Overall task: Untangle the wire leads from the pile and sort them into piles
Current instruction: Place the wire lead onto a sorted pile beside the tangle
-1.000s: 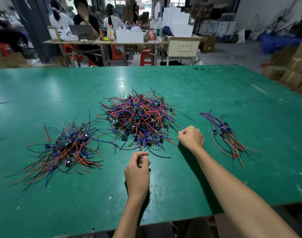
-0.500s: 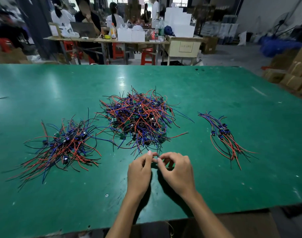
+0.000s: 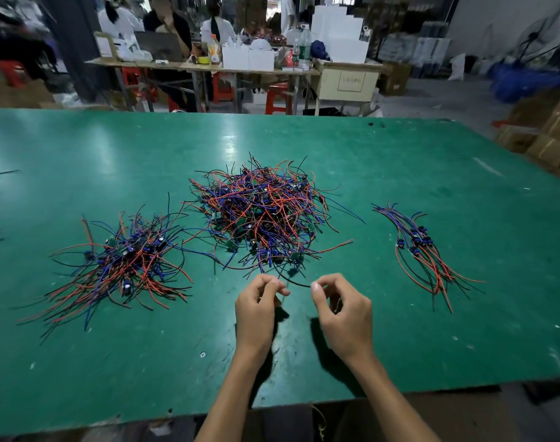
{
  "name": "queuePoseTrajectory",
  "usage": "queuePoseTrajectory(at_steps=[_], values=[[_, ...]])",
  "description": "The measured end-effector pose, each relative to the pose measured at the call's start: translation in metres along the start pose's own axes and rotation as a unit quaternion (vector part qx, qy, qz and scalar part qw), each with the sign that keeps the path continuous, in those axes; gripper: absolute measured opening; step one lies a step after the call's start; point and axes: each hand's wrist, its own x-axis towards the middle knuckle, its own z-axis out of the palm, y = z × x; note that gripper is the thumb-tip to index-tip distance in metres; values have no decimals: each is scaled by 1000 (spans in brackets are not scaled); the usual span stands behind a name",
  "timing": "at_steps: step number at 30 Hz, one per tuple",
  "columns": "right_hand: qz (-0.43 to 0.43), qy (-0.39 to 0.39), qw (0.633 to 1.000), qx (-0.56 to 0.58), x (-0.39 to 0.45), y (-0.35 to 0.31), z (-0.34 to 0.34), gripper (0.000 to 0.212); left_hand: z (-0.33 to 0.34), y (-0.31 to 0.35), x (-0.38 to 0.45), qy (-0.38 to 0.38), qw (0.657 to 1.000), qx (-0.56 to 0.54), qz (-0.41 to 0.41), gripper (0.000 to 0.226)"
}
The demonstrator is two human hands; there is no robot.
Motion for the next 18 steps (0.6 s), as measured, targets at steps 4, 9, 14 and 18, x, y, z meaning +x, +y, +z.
queuePoseTrajectory(at_steps=[4,9,14,18], values=[[123,-41,990,-47,14,1,7,20,-5,-1,0,-19,998,-52,17,21],[269,-163,949,-32,54,-24,15,64,-2,0,-4,-105,991,-13,77,34],[369,-166,885,232,59,-37,19,33,-4,-5,-4,-139,987,4,76,35],[293,-183,905,248,48,-36,11,27,-2,-2,3,-54,998,14,19,49]])
